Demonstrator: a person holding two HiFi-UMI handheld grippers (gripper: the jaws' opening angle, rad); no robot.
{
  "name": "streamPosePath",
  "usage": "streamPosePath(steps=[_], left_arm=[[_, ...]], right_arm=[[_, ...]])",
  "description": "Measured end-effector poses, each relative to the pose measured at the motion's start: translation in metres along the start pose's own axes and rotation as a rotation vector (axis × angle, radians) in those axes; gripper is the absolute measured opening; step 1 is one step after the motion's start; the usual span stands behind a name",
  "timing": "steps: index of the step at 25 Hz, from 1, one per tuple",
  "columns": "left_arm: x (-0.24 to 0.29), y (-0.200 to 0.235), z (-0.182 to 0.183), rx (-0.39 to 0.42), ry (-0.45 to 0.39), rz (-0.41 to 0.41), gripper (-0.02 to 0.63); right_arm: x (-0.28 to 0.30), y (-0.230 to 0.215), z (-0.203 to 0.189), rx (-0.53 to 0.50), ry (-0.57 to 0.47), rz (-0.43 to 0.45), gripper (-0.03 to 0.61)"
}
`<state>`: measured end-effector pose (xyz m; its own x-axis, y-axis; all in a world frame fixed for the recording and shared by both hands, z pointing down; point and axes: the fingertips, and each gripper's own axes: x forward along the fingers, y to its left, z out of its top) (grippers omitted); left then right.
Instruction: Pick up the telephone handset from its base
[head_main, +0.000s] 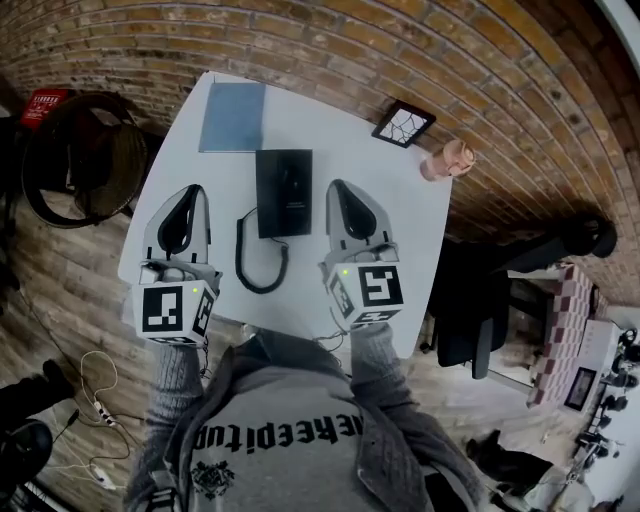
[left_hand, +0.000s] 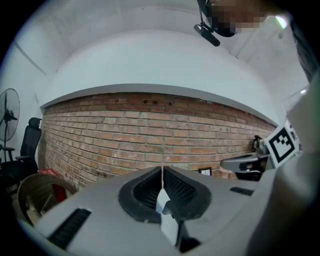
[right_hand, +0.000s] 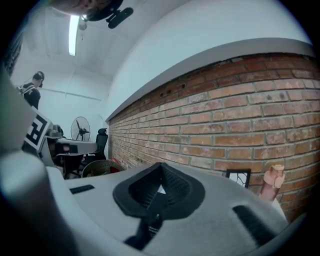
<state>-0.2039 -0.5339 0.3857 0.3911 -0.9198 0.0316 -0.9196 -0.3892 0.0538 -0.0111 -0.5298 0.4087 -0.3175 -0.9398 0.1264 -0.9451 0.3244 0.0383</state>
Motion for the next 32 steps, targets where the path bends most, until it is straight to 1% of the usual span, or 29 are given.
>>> streamPosePath(steps=[3, 11, 16, 19, 24, 26, 27, 28, 30, 32], left_arm=[[0.01, 0.0, -0.021, -0.008, 0.021, -0.007, 0.012], [0.033, -0.01, -0.068, -0.036, 0.123, -0.022, 0.012], [0.045, -0.019, -0.094, -0.057, 0.182, -0.049, 0.012], [0.05, -0.026, -0.112, -0.086, 0.222, -0.091, 0.012], [0.056, -0.044, -0.146, -0.195, 0.347, -0.197, 0.014], [0.058, -0.05, -0.159, -0.226, 0.392, -0.236, 0.022], [0.059, -0.053, -0.166, -0.238, 0.414, -0.258, 0.058], [0.06, -0.056, -0.172, -0.249, 0.436, -0.279, 0.11], [0.063, -0.06, -0.182, -0.275, 0.466, -0.312, 0.127], [0.067, -0.063, -0.19, -0.322, 0.482, -0.335, 0.132]], right_arm=[[0.008, -0.007, -0.02, 0.021, 0.042, -0.001, 0.006], [0.02, -0.024, -0.071, 0.053, 0.149, -0.001, 0.005], [0.029, -0.03, -0.094, 0.081, 0.188, 0.013, 0.005], [0.033, -0.031, -0.105, 0.097, 0.206, 0.025, 0.005], [0.039, -0.034, -0.118, 0.116, 0.231, 0.04, 0.006], [0.041, -0.035, -0.123, 0.119, 0.239, 0.047, 0.005], [0.042, -0.036, -0.126, 0.12, 0.243, 0.051, 0.005], [0.043, -0.036, -0.129, 0.123, 0.247, 0.053, 0.005], [0.045, -0.037, -0.134, 0.128, 0.256, 0.059, 0.005], [0.046, -0.037, -0.139, 0.131, 0.266, 0.065, 0.005]])
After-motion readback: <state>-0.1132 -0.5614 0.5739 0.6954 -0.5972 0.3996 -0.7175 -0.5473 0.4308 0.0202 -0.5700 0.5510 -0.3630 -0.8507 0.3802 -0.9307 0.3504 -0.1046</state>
